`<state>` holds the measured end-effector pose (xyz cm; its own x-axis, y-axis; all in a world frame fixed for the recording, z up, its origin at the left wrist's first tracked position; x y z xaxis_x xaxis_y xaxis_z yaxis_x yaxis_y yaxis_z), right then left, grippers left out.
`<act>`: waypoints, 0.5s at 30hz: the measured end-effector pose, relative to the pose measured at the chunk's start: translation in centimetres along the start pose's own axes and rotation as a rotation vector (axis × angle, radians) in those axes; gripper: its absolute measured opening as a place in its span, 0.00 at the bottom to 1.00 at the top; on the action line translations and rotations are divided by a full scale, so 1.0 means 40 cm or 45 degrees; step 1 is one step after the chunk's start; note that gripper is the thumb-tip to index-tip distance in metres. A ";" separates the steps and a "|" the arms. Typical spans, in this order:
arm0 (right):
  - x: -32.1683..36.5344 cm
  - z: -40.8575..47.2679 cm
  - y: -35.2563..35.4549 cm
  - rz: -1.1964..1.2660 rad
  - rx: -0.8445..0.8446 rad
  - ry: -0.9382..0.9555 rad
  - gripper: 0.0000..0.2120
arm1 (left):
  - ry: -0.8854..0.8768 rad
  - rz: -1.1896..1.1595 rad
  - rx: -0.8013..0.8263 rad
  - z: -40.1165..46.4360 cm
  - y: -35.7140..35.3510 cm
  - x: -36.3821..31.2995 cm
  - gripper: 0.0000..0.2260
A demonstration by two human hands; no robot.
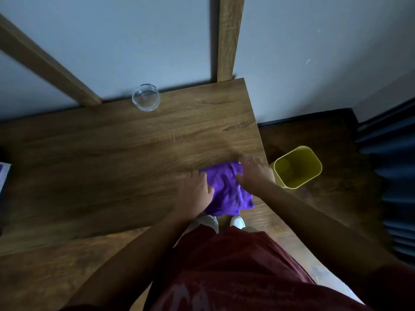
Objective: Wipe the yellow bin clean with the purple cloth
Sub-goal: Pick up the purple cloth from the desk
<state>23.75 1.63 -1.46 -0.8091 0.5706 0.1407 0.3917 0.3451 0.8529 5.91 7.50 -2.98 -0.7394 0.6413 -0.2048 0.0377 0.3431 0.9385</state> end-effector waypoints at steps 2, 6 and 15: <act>0.043 0.028 -0.004 -0.085 0.020 0.066 0.28 | 0.026 0.075 0.011 0.038 -0.001 0.008 0.14; 0.077 0.064 -0.064 -0.256 0.144 0.113 0.36 | -0.056 0.112 0.074 0.088 -0.021 -0.007 0.22; 0.077 0.032 -0.094 -0.267 0.009 0.119 0.33 | -0.099 0.041 0.011 0.083 -0.026 -0.005 0.18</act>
<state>20.33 3.04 -4.87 -0.9102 0.4142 0.0069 0.2133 0.4543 0.8649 8.25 9.30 -4.85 -0.6835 0.7033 -0.1954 0.0667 0.3268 0.9427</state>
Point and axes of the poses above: each hand's wrist, its own z-axis towards the middle knuckle, its own y-axis out of the back of the hand, x = y × z, the point moved 10 cm from there along z, towards the middle knuckle, and after that the axes turned 6 degrees about -y, right-handed, at the moved point
